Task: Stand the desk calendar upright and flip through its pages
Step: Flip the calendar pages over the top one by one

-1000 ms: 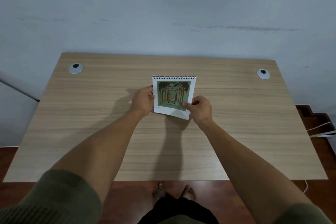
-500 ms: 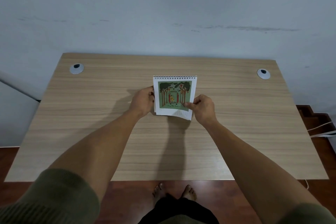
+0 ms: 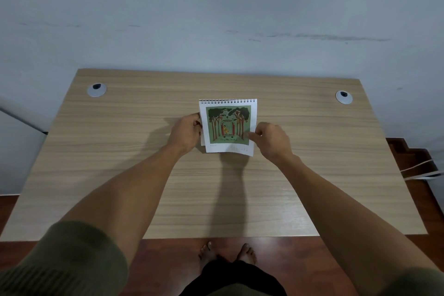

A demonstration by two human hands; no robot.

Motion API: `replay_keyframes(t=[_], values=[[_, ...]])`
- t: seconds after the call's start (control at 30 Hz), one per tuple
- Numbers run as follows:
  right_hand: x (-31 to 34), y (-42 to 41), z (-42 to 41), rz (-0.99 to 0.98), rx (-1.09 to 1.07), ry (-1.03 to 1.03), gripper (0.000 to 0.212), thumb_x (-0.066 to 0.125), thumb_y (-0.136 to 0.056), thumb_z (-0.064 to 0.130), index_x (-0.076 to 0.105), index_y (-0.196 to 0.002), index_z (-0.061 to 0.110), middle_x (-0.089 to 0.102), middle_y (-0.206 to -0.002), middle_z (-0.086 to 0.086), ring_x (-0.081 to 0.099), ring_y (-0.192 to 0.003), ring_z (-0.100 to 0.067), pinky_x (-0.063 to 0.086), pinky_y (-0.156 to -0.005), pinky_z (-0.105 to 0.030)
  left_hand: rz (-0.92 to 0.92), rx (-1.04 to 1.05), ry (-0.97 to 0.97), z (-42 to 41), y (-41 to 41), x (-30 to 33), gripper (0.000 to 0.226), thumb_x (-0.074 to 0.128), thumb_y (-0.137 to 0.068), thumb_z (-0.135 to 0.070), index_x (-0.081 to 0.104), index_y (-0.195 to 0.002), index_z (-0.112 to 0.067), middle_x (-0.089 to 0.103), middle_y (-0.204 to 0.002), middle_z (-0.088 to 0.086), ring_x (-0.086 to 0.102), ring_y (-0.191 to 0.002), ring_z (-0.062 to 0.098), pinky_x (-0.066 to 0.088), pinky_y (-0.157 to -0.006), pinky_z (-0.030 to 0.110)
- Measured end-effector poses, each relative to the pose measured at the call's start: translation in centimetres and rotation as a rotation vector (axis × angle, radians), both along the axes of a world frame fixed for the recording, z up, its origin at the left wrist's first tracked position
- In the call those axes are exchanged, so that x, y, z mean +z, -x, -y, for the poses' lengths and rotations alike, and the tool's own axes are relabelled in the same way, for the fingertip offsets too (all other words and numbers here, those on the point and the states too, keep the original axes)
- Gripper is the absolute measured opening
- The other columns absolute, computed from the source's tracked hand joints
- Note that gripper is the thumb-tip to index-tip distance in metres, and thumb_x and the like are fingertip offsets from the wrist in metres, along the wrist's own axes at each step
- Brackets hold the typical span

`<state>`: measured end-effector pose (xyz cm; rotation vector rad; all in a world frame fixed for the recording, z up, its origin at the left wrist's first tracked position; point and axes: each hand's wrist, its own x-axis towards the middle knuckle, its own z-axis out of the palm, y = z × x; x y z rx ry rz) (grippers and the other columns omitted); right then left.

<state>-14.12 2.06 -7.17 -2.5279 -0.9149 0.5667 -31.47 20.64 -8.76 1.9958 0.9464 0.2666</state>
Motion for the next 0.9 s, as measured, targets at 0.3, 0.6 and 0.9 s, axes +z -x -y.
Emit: replay_keyframes(t=[0.3, 0.6, 0.9], values=[[2.7, -1.1, 2.3, -0.763, 0.017, -0.234, 0.023, 0.067, -0.099, 0.021, 0.068, -0.089, 0.0, 0.079, -0.103, -0.019, 0.072, -0.088, -0.026, 0.055, -0.075, -0.036, -0.028, -0.006, -0.007, 0.1, -0.1, -0.4, 0.027, 0.053, -0.097, -0.005, 0.073, -0.113, -0.012, 0.077, -0.103, 0.005, 0.072, -0.089, 0.022, 0.059, -0.086, 0.039], [11.1, -0.8, 0.0, -1.383, -0.252, -0.707, 0.036, 0.053, -0.098, 0.026, 0.077, -0.078, 0.009, 0.076, -0.084, -0.006, 0.076, -0.078, -0.019, 0.059, -0.076, -0.032, 0.0, 0.074, -0.016, 0.7, -1.0, -0.3, 0.037, 0.044, -0.093, 0.005, 0.072, -0.111, -0.012, 0.066, -0.097, 0.012, 0.057, -0.08, 0.021, 0.046, -0.082, 0.027], [11.0, -0.4, -3.6, -1.029, -0.131, -0.814, 0.043, 0.039, -0.106, 0.045, 0.065, -0.1, 0.012, 0.073, -0.126, -0.014, 0.068, -0.122, -0.028, 0.051, -0.095, -0.043, 0.0, 0.01, -0.034, 0.3, 0.1, -0.3, 0.042, 0.039, -0.088, 0.003, 0.075, -0.098, -0.017, 0.069, -0.081, -0.002, 0.065, -0.077, 0.023, 0.055, -0.078, 0.03]])
